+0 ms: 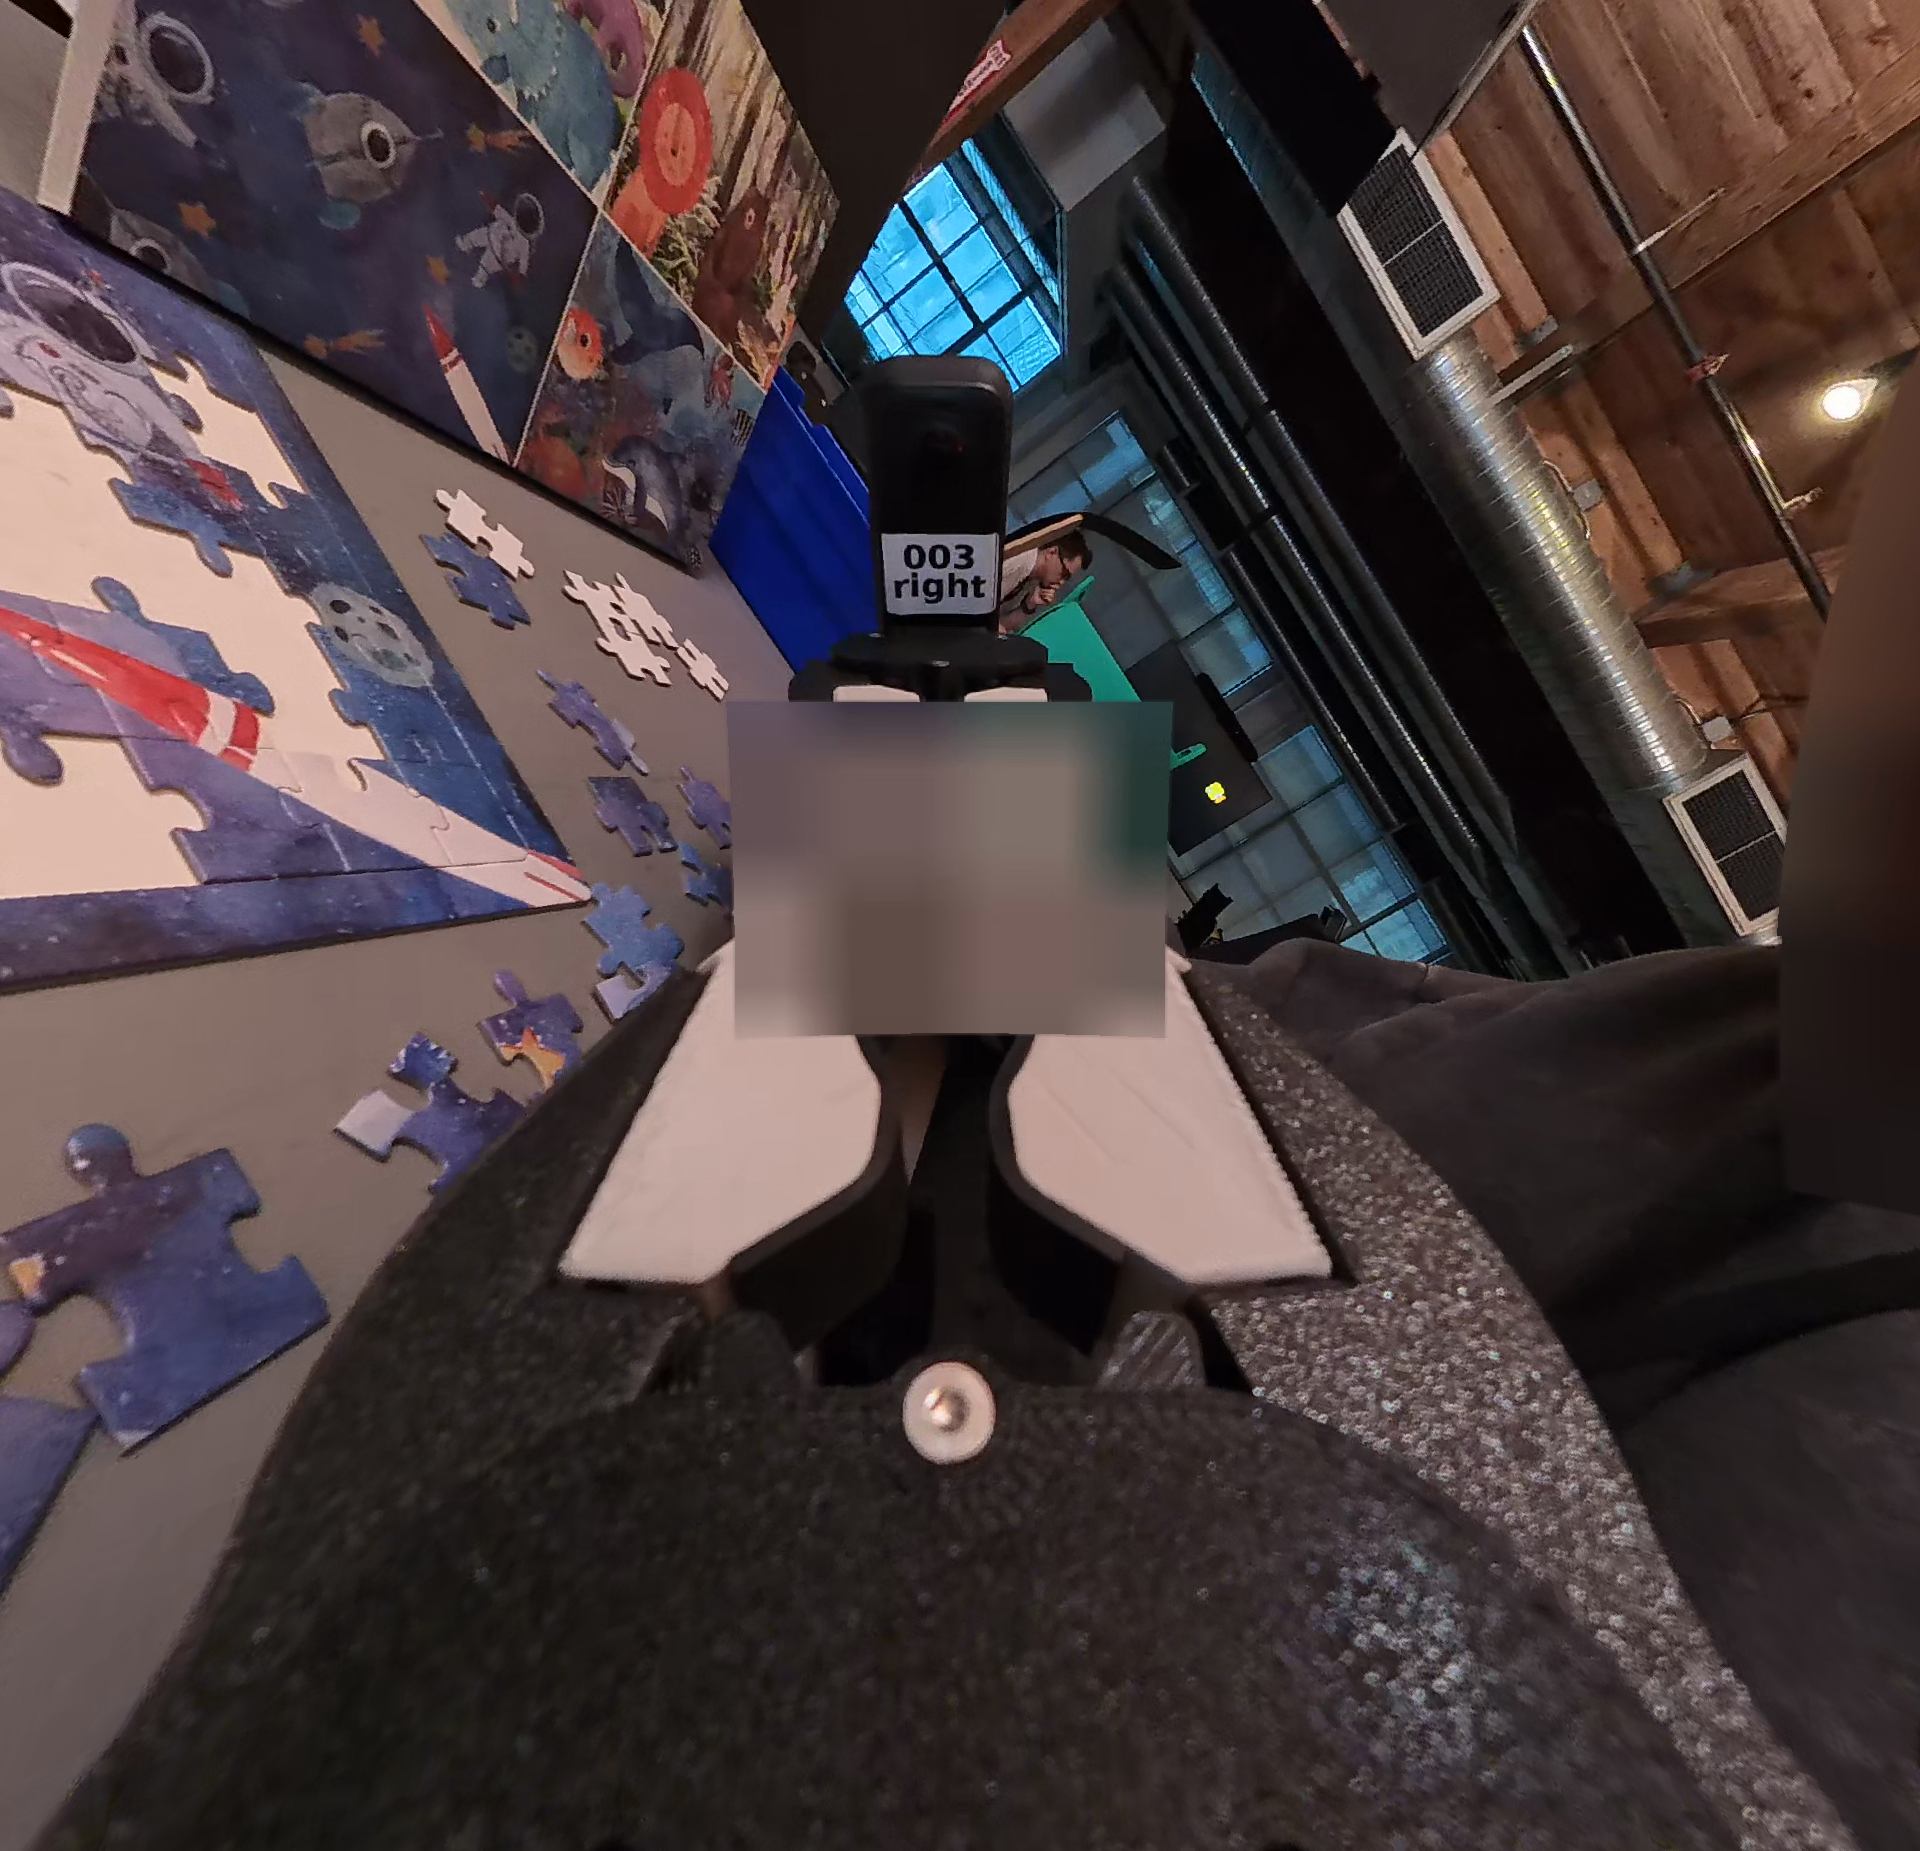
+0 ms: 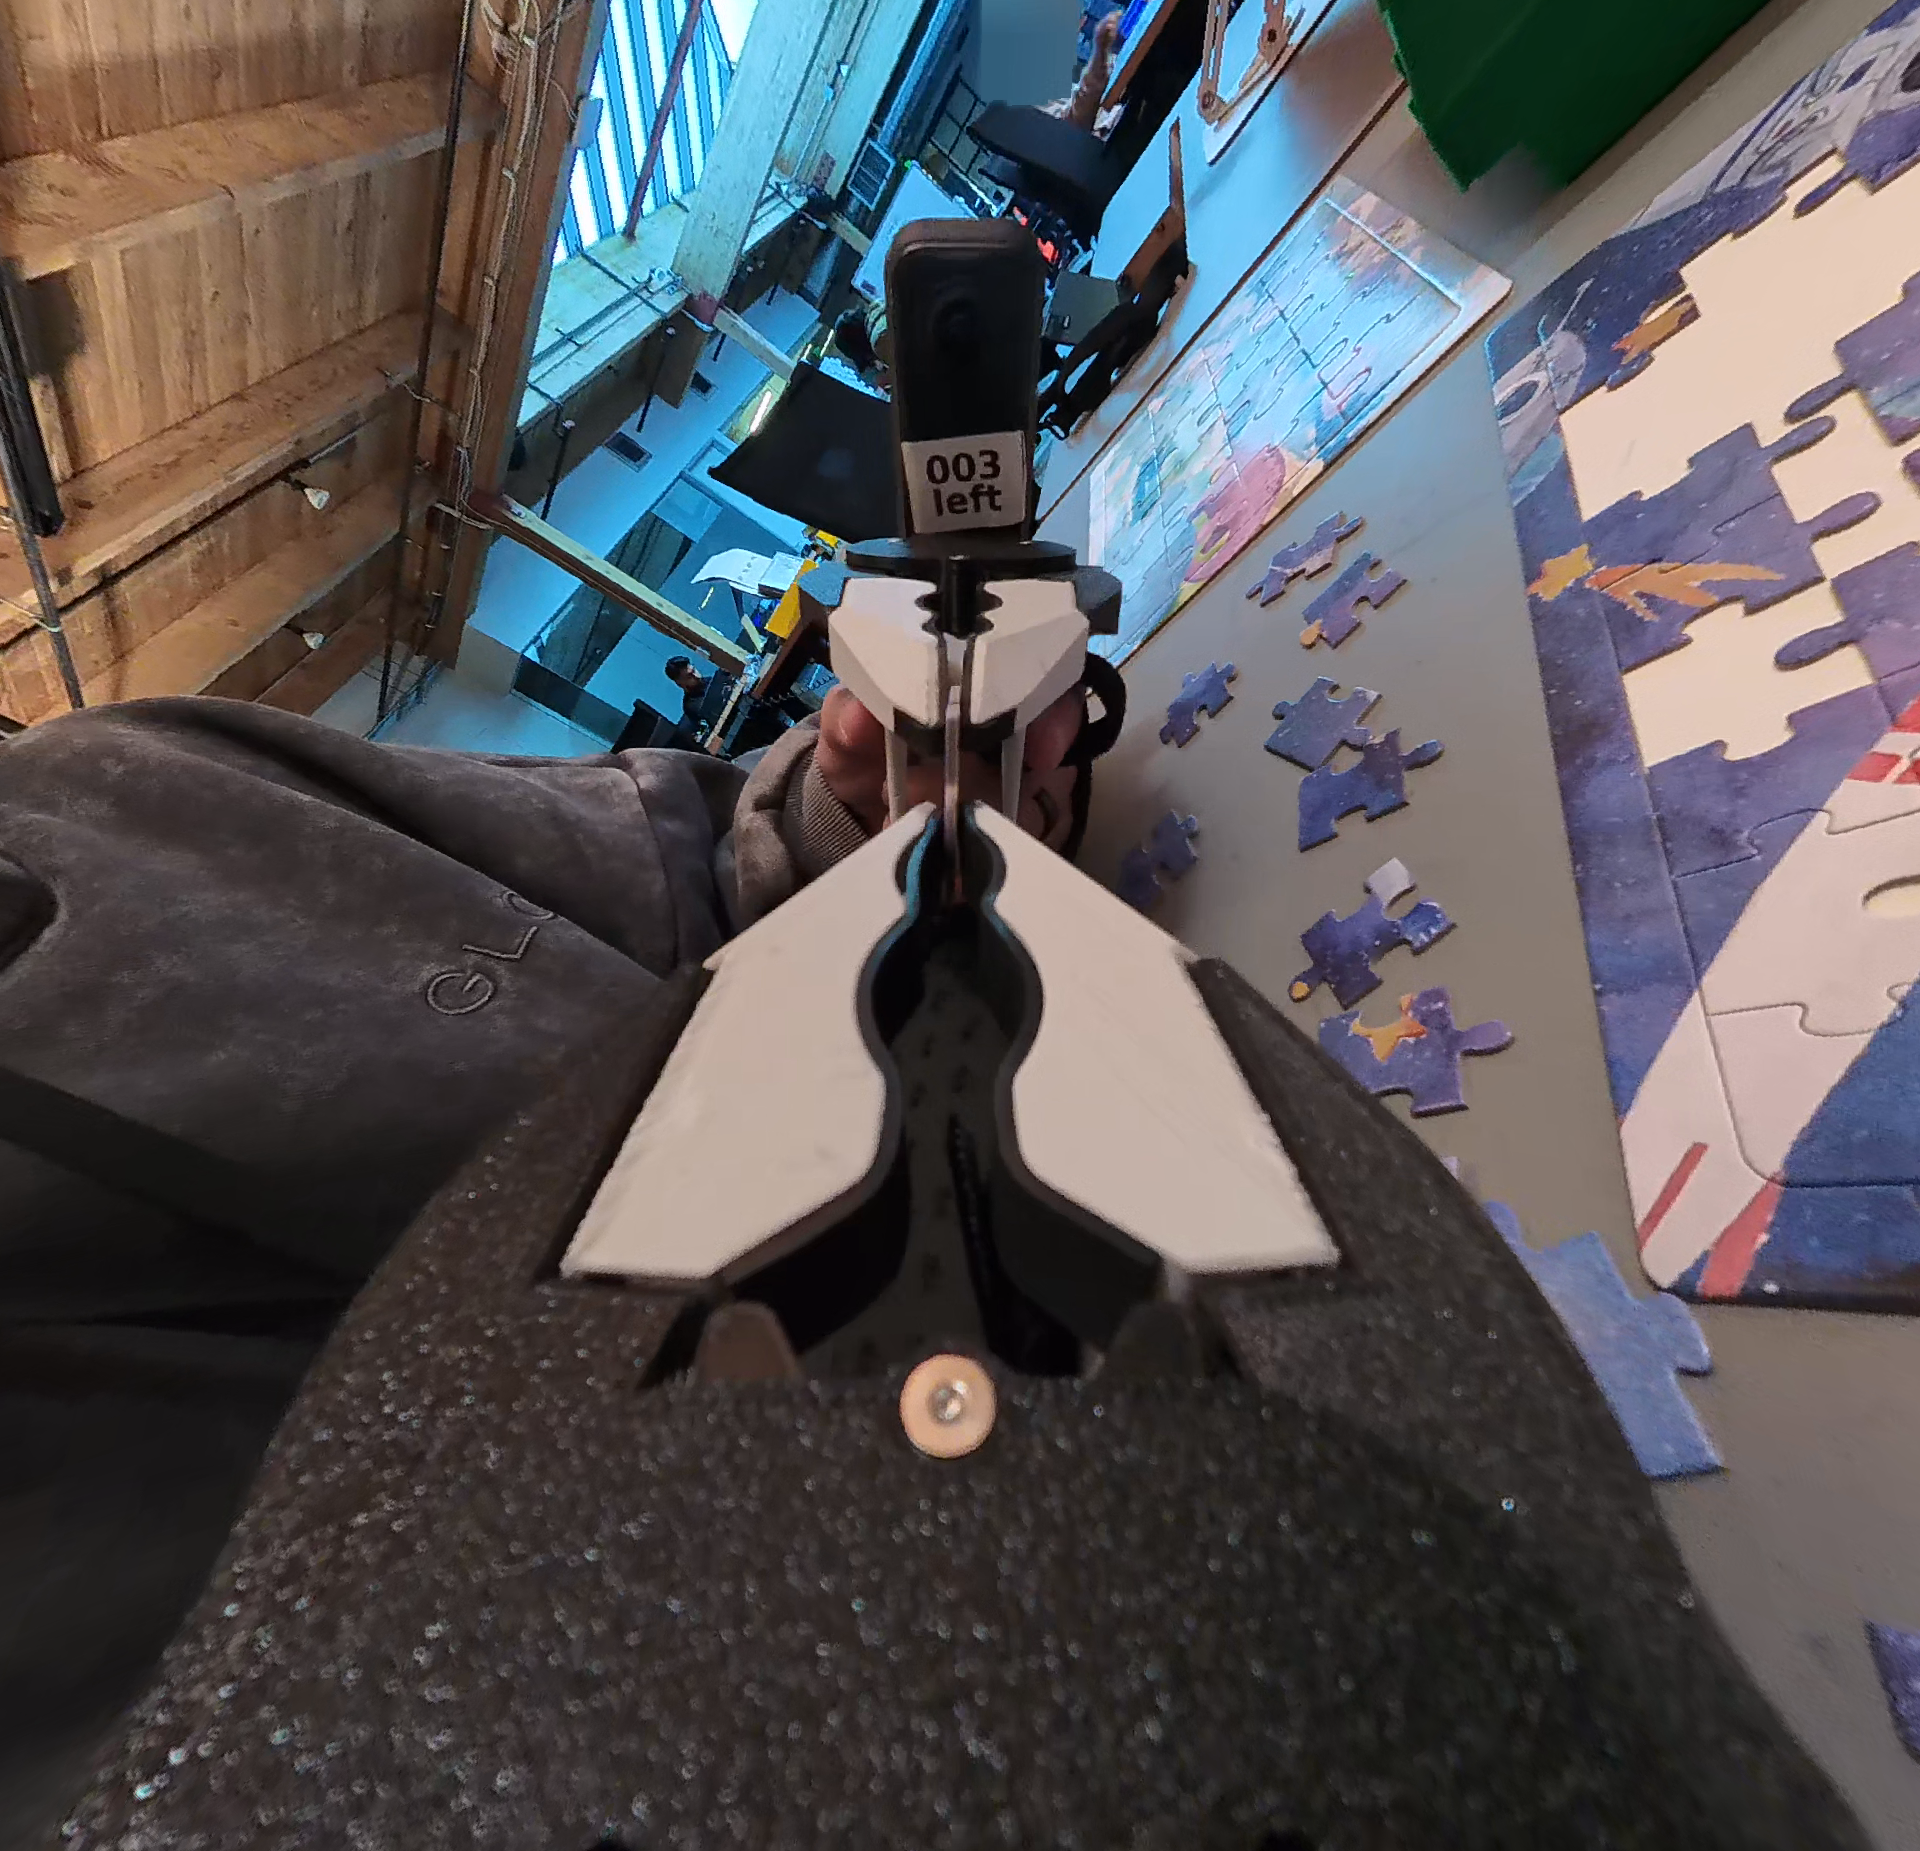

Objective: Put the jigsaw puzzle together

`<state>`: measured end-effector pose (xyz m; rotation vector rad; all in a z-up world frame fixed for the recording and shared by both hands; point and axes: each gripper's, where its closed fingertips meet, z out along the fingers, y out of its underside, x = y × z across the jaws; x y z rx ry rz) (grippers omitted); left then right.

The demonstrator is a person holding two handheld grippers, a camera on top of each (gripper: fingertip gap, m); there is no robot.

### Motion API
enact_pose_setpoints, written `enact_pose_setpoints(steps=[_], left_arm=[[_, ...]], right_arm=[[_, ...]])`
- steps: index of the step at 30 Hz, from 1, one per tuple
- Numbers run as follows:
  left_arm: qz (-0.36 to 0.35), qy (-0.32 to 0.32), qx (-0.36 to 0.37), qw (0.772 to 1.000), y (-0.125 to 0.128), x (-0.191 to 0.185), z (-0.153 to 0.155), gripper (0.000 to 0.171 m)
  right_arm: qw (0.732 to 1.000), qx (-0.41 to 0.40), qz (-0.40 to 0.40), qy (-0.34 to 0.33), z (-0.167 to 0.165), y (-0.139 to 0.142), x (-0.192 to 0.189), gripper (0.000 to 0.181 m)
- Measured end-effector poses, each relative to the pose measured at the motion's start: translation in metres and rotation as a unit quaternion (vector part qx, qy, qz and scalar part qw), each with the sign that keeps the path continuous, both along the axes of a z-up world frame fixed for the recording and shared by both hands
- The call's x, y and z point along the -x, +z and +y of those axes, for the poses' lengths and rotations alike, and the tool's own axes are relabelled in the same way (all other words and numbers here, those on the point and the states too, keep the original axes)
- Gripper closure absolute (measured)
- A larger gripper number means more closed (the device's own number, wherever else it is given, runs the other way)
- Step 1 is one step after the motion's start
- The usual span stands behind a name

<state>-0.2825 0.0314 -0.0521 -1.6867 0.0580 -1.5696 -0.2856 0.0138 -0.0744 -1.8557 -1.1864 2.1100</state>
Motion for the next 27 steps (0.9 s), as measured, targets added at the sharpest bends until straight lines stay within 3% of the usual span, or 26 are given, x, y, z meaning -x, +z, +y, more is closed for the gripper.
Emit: enact_pose_setpoints(steps=[23,27], left_arm=[[-0.016,0.006,0.011,1.0,-0.004,0.011,-0.001,0.171],[-0.032,0.038,0.027,0.998,-0.007,0.025,0.007,0.171]], right_arm=[[1.0,0.003,0.003,-0.023,0.013,0.002,-0.004,0.18],[0.999,-0.01,-0.006,-0.04,0.019,-0.001,-0.004,0.181]])
